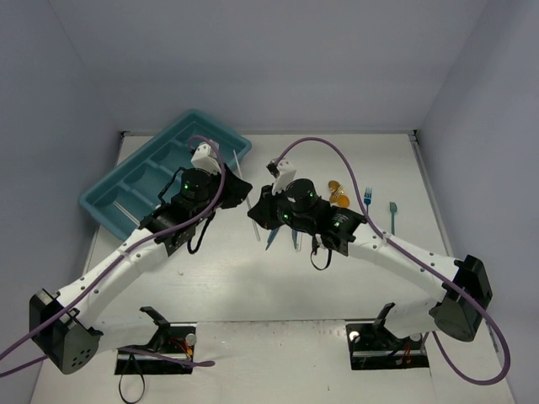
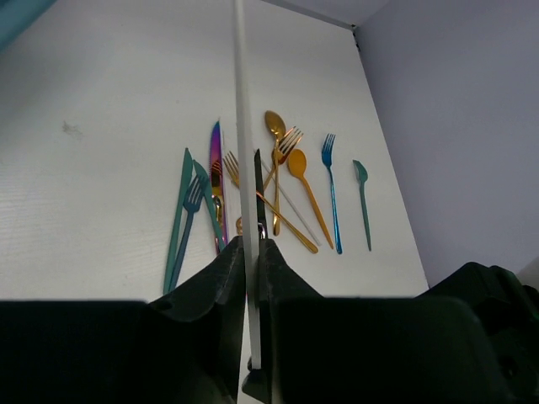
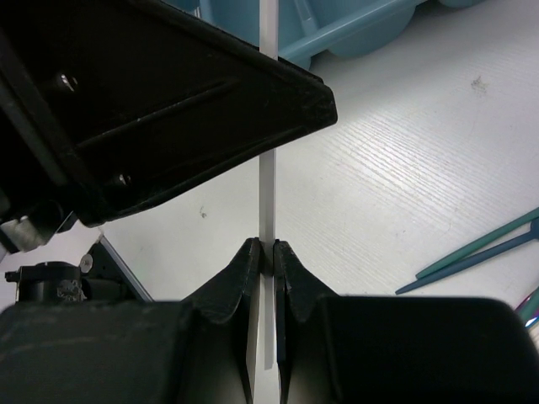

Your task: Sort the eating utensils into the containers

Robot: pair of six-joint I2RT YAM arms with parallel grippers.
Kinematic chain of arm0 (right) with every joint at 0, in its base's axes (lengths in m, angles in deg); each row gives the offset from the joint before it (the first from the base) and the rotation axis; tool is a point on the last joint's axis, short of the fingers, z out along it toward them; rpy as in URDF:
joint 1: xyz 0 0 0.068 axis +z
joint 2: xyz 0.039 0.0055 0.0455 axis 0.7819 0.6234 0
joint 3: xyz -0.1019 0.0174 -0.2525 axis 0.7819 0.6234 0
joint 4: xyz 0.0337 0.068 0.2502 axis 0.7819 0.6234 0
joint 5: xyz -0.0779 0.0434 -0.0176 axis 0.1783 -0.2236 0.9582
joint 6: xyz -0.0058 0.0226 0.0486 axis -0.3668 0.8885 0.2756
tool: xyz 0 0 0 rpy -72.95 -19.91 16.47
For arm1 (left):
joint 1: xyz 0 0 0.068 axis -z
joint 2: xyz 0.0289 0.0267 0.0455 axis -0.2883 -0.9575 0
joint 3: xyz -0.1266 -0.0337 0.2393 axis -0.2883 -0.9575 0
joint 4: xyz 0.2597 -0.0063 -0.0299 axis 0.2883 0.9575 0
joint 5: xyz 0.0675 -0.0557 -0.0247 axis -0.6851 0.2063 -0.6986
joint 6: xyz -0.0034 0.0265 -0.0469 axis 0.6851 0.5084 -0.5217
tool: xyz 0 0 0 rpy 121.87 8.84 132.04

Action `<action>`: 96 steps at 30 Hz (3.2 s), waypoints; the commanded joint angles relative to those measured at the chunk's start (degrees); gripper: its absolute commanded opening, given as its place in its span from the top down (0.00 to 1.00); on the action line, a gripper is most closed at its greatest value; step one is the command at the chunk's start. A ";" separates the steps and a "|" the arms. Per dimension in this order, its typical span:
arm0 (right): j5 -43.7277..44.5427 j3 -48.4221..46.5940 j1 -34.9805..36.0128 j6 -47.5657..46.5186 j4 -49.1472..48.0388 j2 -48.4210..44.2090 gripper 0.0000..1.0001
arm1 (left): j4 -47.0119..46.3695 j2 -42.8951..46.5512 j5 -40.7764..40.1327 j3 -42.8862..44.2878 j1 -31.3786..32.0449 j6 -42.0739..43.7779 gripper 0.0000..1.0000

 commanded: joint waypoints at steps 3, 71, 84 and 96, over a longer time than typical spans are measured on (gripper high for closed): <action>0.37 -1.26 0.61 1.13 -5.47 1.02 0.91 | 1.02 2.30 -3.79 1.47 0.18 -0.32 1.00; 12.26 3.87 -36.01 -15.63 14.05 18.57 0.65 | 23.43 5.06 4.66 0.70 -29.41 23.19 0.31; 9.18 2.76 -36.28 -18.10 13.39 25.27 0.73 | 21.41 6.44 6.63 -4.25 -29.06 25.51 0.31; 7.15 1.53 -35.31 -19.17 14.53 21.86 1.00 | 20.97 7.62 7.29 -4.33 -29.04 26.07 0.31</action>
